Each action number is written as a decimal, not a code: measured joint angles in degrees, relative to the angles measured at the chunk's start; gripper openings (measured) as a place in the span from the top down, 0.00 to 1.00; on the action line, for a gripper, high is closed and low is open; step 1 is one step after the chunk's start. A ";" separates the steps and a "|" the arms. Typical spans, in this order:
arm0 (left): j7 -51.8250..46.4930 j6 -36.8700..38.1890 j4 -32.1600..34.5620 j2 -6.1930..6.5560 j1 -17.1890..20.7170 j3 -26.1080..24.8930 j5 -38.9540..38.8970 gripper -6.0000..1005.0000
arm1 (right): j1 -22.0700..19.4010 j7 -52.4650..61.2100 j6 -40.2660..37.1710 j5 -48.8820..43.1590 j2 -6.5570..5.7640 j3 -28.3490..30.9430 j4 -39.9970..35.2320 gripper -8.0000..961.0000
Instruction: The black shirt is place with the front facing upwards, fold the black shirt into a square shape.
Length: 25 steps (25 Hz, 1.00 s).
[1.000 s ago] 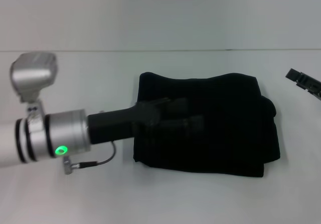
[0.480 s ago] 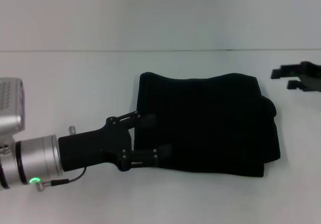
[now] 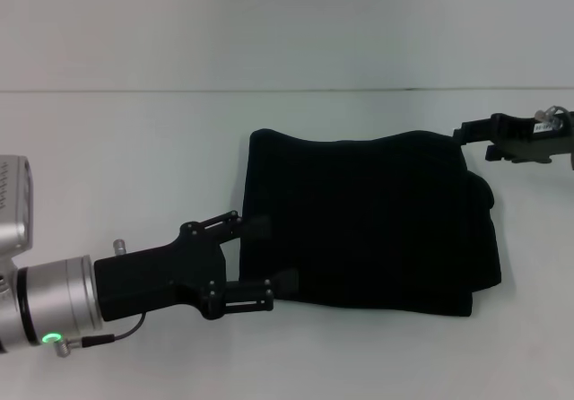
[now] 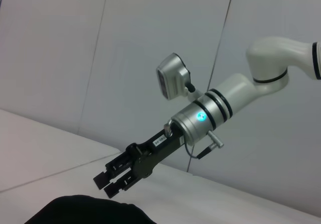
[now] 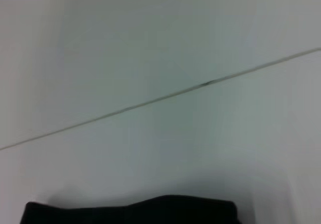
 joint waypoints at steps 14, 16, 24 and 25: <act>-0.13 0.25 -0.22 -0.24 0.48 0.10 -0.06 0.12 | 1.92 -2.91 4.41 0.14 3.94 -0.06 1.16 0.25; -0.16 0.26 -0.24 -0.25 0.50 0.03 -0.04 0.12 | 1.96 -3.07 4.77 0.13 4.19 -0.07 1.31 0.25; -0.18 -0.17 -0.24 -0.25 0.50 0.12 -0.04 0.12 | 1.80 -3.15 5.36 0.15 4.41 -0.12 1.97 0.25; -0.19 -0.26 -0.24 -0.28 0.50 0.17 -0.04 0.12 | 1.78 -3.21 5.37 0.16 4.47 -0.11 1.97 0.25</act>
